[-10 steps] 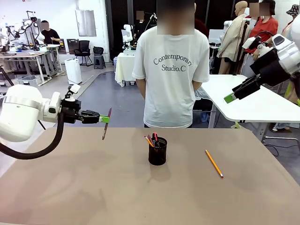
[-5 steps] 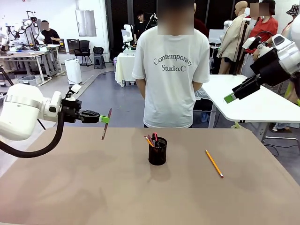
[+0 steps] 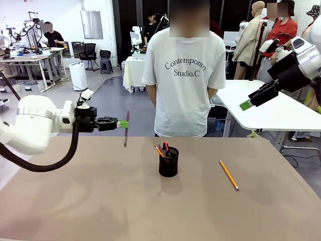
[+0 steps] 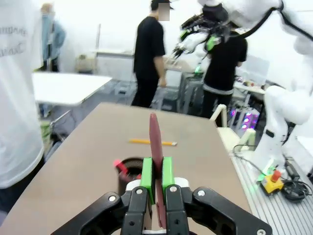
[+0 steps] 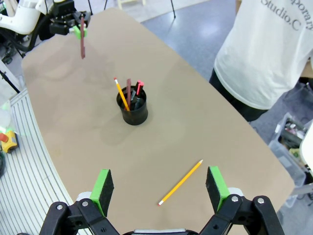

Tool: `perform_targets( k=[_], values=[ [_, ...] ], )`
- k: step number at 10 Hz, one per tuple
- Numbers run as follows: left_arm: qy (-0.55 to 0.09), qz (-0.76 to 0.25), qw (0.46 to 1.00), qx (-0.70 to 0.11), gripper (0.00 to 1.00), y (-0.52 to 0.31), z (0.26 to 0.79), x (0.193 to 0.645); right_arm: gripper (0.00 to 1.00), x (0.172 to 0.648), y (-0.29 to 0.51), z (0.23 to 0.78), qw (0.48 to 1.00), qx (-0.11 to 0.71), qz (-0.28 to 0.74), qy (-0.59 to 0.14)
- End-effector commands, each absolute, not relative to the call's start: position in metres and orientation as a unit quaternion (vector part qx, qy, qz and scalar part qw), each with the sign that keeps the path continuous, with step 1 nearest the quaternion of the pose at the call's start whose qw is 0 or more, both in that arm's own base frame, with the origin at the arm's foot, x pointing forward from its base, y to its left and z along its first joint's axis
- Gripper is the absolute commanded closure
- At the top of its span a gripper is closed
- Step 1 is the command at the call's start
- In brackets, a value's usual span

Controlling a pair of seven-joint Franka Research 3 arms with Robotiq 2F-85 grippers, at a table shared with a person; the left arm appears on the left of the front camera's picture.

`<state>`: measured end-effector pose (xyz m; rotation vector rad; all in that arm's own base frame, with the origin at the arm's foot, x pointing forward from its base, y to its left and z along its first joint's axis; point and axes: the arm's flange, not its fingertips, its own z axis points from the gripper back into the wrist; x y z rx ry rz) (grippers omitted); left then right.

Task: Place the pens into the pen holder.
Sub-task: Pick up a writing instrument from the table and place it into the Pen holder.

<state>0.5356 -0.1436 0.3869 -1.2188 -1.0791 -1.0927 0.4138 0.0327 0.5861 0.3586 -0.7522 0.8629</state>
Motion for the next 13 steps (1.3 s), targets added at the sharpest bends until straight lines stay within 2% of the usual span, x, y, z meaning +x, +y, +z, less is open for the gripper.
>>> perform_targets(
  k=[1, 3, 5, 11, 12, 13],
  values=[
    [-0.478, -0.483, 0.488, -0.548, 1.0, -0.164, 0.378, 0.539, 0.0, 0.414, 0.034, 0.587, 0.825, 0.18, 0.399, -0.357],
    [-0.524, -0.493, 0.448, -0.532, 1.0, -0.198, 0.38, 0.539, 0.0, 0.414, 0.034, 0.587, 0.825, 0.18, 0.399, -0.357],
    [-0.543, -0.511, 0.411, -0.525, 1.0, -0.23, 0.378, 0.545, 0.0, 0.414, 0.034, 0.587, 0.825, 0.18, 0.399, -0.357],
    [-0.538, -0.543, 0.397, -0.508, 1.0, -0.299, 0.344, 0.579, 0.0, 0.414, 0.034, 0.587, 0.825, 0.18, 0.399, -0.357],
    [-0.521, -0.542, 0.403, -0.522, 1.0, -0.301, 0.339, 0.581, 0.0, 0.414, 0.034, 0.587, 0.825, 0.18, 0.399, -0.357],
    [-0.531, -0.541, 0.401, -0.514, 1.0, -0.295, 0.342, 0.57, 0.0, 0.414, 0.034, 0.587, 0.825, 0.18, 0.399, -0.357]
  ],
)
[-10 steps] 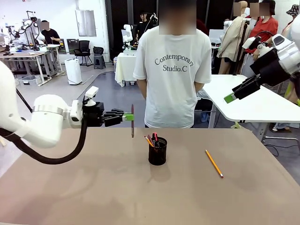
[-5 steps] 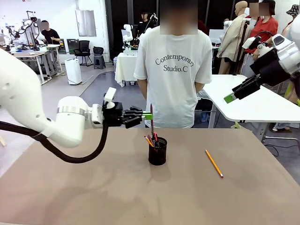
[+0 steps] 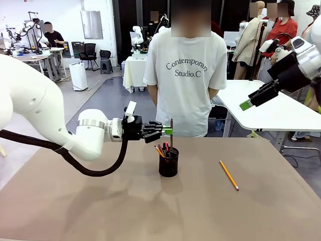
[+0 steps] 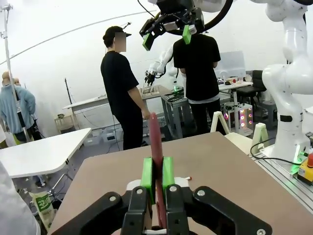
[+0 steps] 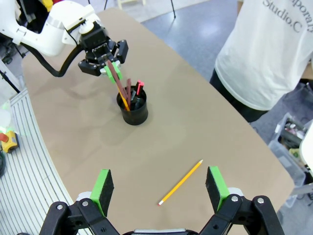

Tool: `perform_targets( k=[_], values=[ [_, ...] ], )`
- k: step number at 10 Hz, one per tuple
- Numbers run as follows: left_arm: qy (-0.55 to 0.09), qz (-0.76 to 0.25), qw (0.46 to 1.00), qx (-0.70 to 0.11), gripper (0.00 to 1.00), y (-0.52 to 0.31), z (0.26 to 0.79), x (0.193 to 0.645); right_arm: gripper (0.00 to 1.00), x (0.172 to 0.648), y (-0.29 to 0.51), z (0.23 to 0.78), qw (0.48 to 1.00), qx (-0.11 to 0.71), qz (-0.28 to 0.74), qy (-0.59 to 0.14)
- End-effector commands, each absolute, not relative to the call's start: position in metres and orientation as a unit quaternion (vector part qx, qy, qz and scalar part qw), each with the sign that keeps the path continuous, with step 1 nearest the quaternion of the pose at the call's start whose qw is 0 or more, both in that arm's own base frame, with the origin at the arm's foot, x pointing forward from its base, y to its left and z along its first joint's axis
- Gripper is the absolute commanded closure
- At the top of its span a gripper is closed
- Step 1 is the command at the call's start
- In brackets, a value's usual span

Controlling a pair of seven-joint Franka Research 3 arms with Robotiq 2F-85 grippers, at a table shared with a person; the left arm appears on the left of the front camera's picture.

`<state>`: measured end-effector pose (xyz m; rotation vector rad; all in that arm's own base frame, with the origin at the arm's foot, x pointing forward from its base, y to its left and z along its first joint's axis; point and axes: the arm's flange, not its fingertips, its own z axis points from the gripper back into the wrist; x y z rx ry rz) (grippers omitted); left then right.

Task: Place the pens into the pen holder.
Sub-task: Pick up a writing instrument from the table and place it into the Pen holder.

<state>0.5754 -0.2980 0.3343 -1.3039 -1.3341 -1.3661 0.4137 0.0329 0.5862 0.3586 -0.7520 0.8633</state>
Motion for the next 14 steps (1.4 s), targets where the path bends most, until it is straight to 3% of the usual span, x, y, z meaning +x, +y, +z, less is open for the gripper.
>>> perform_targets(
  k=[1, 11, 14],
  values=[
    [-0.531, -0.541, 0.401, -0.514, 1.0, -0.295, 0.342, 0.57, 0.0, 0.414, 0.034, 0.587, 0.825, 0.18, 0.399, -0.357],
    [-0.537, -0.535, 0.424, -0.495, 0.97, -0.299, 0.302, 0.583, 0.0, 0.414, 0.034, 0.587, 0.825, 0.18, 0.399, -0.357],
    [-0.544, -0.528, 0.42, -0.499, 0.39, -0.3, 0.301, 0.583, 0.0, 0.414, 0.034, 0.587, 0.825, 0.18, 0.399, -0.357]
  ],
)
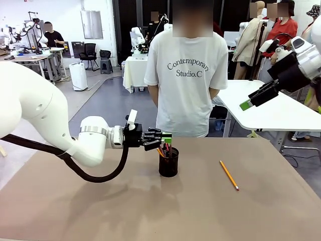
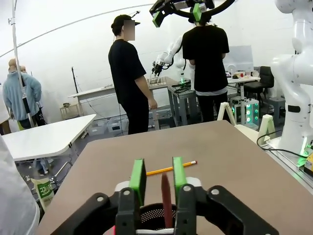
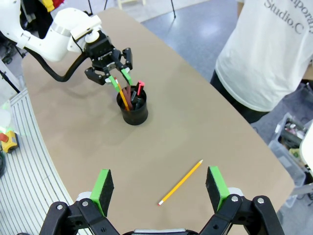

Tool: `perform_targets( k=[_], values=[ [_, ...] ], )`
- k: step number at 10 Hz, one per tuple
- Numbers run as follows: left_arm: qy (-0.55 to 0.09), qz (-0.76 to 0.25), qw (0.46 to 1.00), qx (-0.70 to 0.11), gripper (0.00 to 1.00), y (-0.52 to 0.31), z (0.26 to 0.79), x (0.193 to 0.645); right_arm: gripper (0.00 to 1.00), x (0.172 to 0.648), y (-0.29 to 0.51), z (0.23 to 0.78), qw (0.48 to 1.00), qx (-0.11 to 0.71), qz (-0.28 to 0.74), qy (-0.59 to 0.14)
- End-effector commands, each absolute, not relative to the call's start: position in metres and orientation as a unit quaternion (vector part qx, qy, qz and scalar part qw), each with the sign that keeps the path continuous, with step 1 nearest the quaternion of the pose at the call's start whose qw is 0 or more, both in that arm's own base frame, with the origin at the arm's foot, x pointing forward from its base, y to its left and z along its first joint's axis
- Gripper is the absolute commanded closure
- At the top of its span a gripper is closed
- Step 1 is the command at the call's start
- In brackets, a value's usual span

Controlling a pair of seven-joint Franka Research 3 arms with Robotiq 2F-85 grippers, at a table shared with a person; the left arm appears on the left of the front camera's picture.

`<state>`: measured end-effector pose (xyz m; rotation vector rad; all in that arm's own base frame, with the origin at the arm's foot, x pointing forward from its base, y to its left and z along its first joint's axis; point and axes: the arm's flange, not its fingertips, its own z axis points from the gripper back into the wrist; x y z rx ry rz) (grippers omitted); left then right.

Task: Place the pens into the pen holder.
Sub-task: Pick up a writing instrument from the table and place it into the Pen holder.

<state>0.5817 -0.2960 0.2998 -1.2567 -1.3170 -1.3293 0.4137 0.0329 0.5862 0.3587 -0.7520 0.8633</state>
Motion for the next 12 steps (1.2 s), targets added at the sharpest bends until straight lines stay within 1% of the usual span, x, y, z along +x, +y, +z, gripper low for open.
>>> perform_targets(
  k=[1, 2, 7, 9, 10, 12],
  values=[
    [-0.544, -0.527, 0.42, -0.499, 0.19, -0.2991, 0.3012, 0.5834, 0.0, 0.4139, 0.034, 0.587, 0.825, 0.18, 0.399, -0.357],
    [-0.546, -0.525, 0.42, -0.499, 0.0, -0.2986, 0.3014, 0.5839, 0.0, 0.4139, 0.034, 0.587, 0.825, 0.18, 0.399, -0.357],
    [-0.547, -0.523, 0.424, -0.498, 0.0, -0.2968, 0.3039, 0.5827, 0.0, 0.4139, 0.034, 0.587, 0.825, 0.18, 0.399, -0.357],
    [-0.545, -0.518, 0.417, -0.511, 0.0, -0.2961, 0.3046, 0.5802, 0.0, 0.4139, 0.034, 0.587, 0.825, 0.18, 0.399, -0.357],
    [-0.534, -0.527, 0.429, -0.503, 0.0, -0.2961, 0.3017, 0.5832, 0.0, 0.4139, 0.034, 0.587, 0.825, 0.18, 0.399, -0.357],
    [-0.534, -0.527, 0.429, -0.503, 0.0, -0.2961, 0.3017, 0.5832, 0.0, 0.4139, 0.034, 0.587, 0.825, 0.18, 0.399, -0.357]
  ],
)
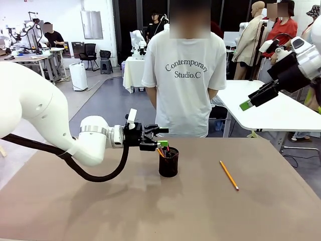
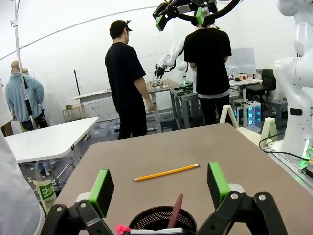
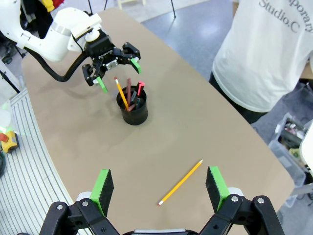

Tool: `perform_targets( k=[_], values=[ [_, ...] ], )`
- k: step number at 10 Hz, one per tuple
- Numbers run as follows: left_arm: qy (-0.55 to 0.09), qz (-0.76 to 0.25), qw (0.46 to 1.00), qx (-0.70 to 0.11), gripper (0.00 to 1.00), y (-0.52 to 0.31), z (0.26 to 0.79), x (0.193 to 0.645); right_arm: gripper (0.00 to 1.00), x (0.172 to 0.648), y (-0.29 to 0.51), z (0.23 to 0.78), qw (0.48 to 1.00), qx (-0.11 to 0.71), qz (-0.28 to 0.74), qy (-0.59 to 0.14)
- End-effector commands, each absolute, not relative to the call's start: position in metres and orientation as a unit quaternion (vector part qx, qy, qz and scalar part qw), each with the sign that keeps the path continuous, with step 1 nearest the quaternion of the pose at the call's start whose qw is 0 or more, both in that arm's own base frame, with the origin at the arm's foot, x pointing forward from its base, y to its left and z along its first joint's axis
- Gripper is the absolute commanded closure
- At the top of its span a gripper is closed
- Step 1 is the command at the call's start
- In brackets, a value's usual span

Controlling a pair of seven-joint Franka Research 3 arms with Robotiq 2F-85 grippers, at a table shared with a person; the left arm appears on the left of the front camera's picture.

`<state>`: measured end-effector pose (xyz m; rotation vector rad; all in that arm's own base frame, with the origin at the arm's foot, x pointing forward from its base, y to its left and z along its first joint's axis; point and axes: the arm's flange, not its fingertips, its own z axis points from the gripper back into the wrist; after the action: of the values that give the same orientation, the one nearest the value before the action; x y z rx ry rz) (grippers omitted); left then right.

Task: Place the pens into the pen holder.
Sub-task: Pick up a writing instrument from the table and place it into the Pen holder.

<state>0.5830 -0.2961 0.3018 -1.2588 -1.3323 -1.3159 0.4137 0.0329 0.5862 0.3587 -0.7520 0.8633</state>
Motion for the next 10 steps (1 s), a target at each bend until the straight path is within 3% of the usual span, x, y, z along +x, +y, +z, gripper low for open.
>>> perform_targets(
  k=[1, 2, 4, 10],
  values=[
    [-0.534, -0.527, 0.429, -0.503, 0.0, -0.296, 0.302, 0.583, 0.0, 0.414, 0.034, 0.587, 0.825, 0.18, 0.399, -0.357],
    [-0.534, -0.527, 0.428, -0.504, 0.0, -0.296, 0.302, 0.583, 0.0, 0.414, 0.034, 0.587, 0.825, 0.18, 0.399, -0.357],
    [-0.472, -0.586, 0.427, -0.501, 0.0, -0.262, 0.32, 0.585, 0.0, 0.414, 0.034, 0.587, 0.825, 0.18, 0.399, -0.357],
    [-0.424, -0.639, 0.535, -0.355, 0.0, -0.15, 0.424, 0.563, 0.0, 0.414, 0.034, 0.587, 0.825, 0.18, 0.399, -0.357]
  ],
)
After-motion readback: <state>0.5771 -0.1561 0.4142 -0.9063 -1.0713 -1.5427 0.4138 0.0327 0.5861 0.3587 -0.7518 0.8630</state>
